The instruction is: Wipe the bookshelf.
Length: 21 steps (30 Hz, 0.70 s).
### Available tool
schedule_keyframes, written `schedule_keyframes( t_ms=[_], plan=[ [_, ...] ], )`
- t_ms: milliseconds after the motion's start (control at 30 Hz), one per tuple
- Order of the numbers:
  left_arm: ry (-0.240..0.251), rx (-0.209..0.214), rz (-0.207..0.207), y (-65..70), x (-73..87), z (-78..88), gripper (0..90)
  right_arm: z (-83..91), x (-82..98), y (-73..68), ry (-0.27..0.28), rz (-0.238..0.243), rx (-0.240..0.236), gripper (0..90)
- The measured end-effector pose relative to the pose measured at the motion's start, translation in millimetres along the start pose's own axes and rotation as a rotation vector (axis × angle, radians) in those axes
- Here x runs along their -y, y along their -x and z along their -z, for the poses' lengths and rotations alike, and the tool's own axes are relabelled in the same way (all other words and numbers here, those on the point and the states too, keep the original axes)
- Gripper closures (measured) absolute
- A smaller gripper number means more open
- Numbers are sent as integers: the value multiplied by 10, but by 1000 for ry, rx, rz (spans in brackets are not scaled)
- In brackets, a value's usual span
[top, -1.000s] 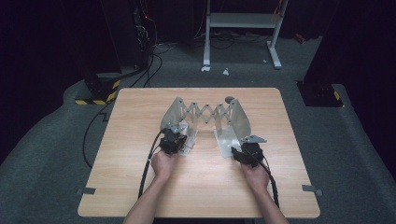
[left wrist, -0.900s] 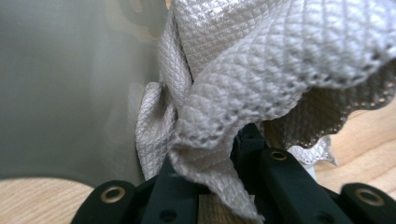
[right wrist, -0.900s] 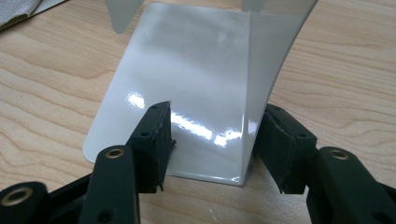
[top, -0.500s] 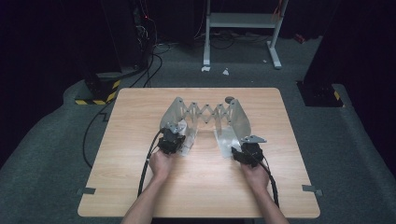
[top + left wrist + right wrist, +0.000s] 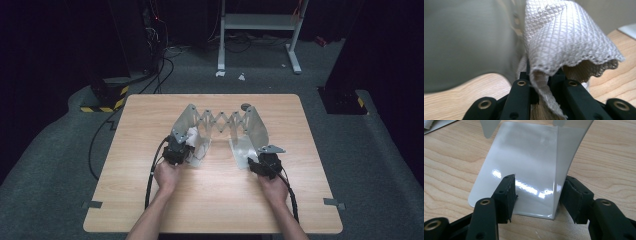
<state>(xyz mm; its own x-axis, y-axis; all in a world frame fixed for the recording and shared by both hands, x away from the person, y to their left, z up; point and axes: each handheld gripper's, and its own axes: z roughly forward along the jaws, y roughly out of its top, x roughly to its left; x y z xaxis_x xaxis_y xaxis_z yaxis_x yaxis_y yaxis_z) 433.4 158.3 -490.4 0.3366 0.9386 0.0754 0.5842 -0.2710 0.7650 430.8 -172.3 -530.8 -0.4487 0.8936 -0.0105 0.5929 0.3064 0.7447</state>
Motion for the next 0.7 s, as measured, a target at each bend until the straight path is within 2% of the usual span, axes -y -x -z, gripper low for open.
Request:
schedule_keyframes(
  t_ms=[133,267,467,700],
  plan=[
    [11,1,15,-28,-10,59,817,1,1,-17,2,7,9,460],
    [15,-2,10,-55,-8,104,817,2,0,-16,1,8,8,460],
    [45,-6,24,-102,-26,209,817,1,0,-10,0,1,4,460],
    [52,0,28,-138,-51,281,817,-1,-1,-3,-1,-2,1,458]
  ],
)
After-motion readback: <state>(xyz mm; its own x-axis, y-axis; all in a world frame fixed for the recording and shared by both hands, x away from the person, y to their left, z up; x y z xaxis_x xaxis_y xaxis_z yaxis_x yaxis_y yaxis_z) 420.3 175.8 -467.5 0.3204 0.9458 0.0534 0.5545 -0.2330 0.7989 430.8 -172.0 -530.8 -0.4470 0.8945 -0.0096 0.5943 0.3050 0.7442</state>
